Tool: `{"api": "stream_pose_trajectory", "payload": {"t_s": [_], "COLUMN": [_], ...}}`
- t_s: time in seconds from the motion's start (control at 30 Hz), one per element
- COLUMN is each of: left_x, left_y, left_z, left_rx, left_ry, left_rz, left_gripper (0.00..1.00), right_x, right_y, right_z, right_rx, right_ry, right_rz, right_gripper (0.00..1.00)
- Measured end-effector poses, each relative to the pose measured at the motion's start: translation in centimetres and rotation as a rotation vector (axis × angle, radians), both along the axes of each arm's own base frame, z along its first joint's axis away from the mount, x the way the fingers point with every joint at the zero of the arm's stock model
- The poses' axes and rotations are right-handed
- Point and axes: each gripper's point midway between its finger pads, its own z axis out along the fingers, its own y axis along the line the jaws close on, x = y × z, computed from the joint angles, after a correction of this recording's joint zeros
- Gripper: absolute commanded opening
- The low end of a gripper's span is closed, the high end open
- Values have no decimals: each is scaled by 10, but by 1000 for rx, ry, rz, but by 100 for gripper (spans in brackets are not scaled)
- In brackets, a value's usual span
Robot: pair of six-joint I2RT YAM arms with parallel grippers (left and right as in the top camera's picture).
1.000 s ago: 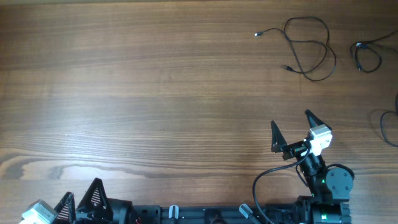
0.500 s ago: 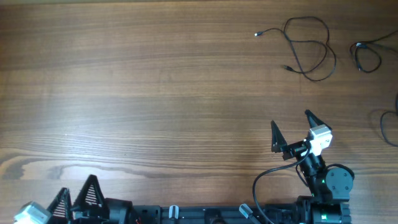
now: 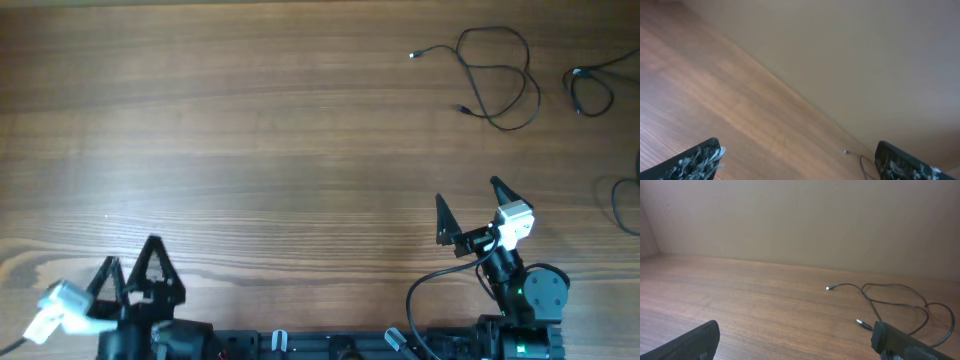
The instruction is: Untangle cables
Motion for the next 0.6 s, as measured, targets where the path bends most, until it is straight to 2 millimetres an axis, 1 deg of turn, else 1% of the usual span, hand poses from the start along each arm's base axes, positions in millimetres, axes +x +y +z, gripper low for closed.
{"api": "stream_pose_trajectory", "payload": {"t_s": [0.17, 0.2, 0.27, 0.37, 0.43, 0.6], "left_x": [28, 29, 42, 54, 60, 69], "left_y": [-5, -5, -7, -9, -10, -10], "left_z": [-12, -13, -24, -36, -45, -51], "left_rx": [-6, -6, -6, -7, -6, -9], "left_ry": [-35, -35, -39, -41, -36, -61], "left_rz": [0, 0, 0, 0, 0, 11], "left_gripper": [100, 100, 100, 100, 100, 100], "right_x": [0, 0, 0, 0, 0, 0], "right_y": [0, 0, 0, 0, 0, 0], "right_z": [0, 0, 0, 0, 0, 0], "right_rx": [0, 0, 0, 0, 0, 0], "right_ry": [-1, 0, 0, 0, 0, 0], "right_rz": [0, 0, 0, 0, 0, 0], "right_gripper": [100, 100, 100, 100, 100, 100]}}
